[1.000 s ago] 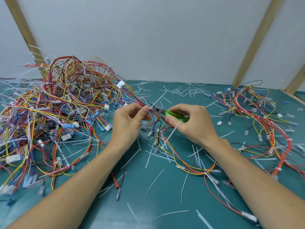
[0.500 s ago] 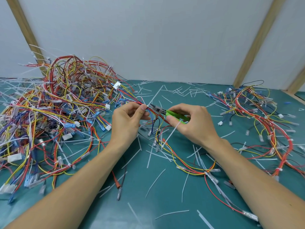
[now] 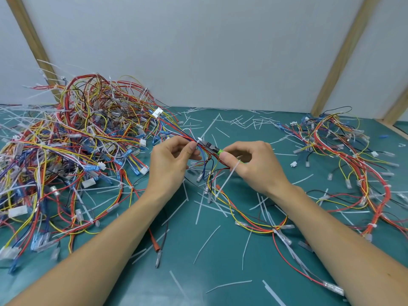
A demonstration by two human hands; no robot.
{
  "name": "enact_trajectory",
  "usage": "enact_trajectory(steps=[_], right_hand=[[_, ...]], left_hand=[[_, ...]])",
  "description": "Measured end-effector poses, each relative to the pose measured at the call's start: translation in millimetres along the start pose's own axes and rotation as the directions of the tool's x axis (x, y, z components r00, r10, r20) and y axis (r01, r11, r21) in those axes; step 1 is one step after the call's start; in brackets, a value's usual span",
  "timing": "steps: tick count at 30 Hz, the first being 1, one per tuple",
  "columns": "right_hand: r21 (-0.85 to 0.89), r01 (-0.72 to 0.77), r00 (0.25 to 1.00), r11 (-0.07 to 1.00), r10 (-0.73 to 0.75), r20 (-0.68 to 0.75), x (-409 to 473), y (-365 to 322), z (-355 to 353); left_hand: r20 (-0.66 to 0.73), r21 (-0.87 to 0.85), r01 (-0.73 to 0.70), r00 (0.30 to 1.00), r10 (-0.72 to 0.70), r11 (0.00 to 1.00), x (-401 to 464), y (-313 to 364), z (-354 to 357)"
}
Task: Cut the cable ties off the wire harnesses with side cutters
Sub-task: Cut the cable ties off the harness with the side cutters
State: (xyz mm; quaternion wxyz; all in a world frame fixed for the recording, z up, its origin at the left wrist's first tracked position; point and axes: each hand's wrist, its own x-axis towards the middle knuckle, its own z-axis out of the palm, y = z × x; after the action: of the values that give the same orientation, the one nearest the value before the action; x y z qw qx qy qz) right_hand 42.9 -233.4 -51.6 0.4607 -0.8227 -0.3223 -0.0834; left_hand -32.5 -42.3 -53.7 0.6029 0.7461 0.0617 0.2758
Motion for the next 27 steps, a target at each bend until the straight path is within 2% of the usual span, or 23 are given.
enact_trajectory(steps=[5, 9, 12, 18, 27], right_hand=[[0.147, -0.096, 0.993, 0.984, 0.085, 0.079, -0.4, -0.4, -2.1], [0.166, -0.115, 0.988, 0.979, 0.096, 0.12, 0.8, 0.1, -5.9], [0.131, -0.099, 0.989, 0.986, 0.083, 0.121, 1.7, 1.5, -9.4], [-0.084, -0.023, 0.998, 0.996, 0.027, 0.057, 3.2, -1.9, -15.6], [-0.118, -0.017, 1.0, 0.993, 0.02, 0.021, 2.6, -1.1, -12.3]], left_hand=[[0.024, 0.005, 0.003, 1.0, -0.003, 1.0, -0.5, 0.8, 1.2], [0.037, 0.028, -0.003, 0.999, 0.002, 1.0, 0.1, -1.2, 0.3], [0.052, 0.052, -0.011, 0.999, 0.008, 0.999, 0.1, -3.3, -0.1], [0.06, 0.083, -0.018, 0.998, 0.013, 0.996, 0.1, -6.7, -0.3], [0.074, 0.121, -0.017, 0.997, 0.008, 0.993, 1.2, -7.6, -0.1]])
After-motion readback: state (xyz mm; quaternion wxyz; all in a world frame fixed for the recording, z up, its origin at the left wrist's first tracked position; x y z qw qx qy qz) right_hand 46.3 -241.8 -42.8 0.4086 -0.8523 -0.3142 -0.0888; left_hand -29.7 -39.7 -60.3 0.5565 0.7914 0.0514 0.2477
